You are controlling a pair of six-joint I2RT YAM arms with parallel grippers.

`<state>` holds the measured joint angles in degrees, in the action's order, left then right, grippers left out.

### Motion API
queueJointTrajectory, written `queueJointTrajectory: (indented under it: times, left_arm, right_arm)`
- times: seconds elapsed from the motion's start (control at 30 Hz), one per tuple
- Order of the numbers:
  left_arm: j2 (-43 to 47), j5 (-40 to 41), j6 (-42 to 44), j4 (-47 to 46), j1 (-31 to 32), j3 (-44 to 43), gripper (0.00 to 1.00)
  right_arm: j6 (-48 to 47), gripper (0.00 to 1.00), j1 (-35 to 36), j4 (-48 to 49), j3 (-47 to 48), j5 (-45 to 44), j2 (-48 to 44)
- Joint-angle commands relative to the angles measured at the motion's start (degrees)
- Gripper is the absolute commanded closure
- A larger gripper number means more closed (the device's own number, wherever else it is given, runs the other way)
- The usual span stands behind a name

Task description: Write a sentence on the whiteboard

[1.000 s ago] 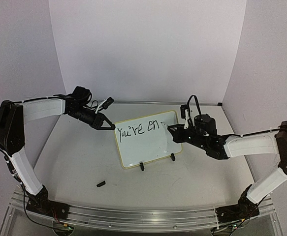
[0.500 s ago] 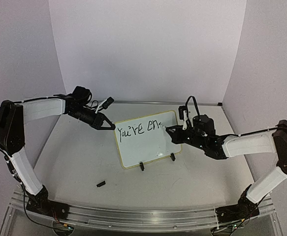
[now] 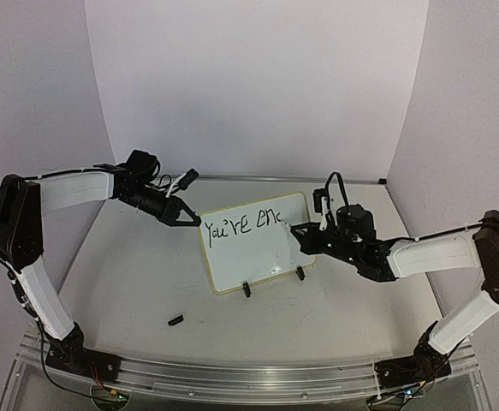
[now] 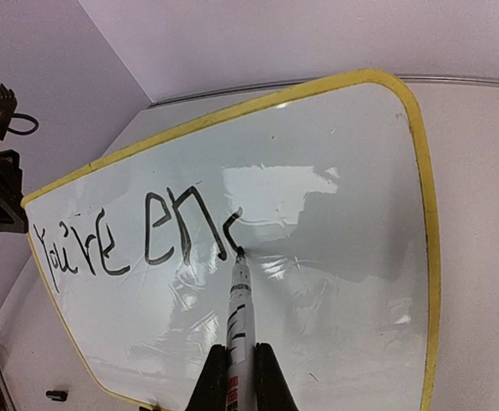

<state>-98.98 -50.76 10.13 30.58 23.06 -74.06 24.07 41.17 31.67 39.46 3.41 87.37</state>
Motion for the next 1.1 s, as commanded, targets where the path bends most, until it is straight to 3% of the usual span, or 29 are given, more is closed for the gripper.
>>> queueJointTrajectory:
  times: [0.0,0.6,1.07]
  left_arm:
    - [0.70,3.20,2.61,0.93,1.39,-1.44,1.00]
    - [0.80,3.44,2.77,1.19,1.38,-1.52,1.00]
    - [0.65,3.39,2.62,1.13,1.38,-1.53,1.00]
  right_arm:
    - [-0.18,1.00,-0.17,-0.52,0.75,-3.52,-1.41]
    - [-2.05,1.00,-0.21,-1.00,5.06,-2.06,1.13]
    - [-1.70,1.00,-0.21,-1.21,1.36,-3.34,-6.16]
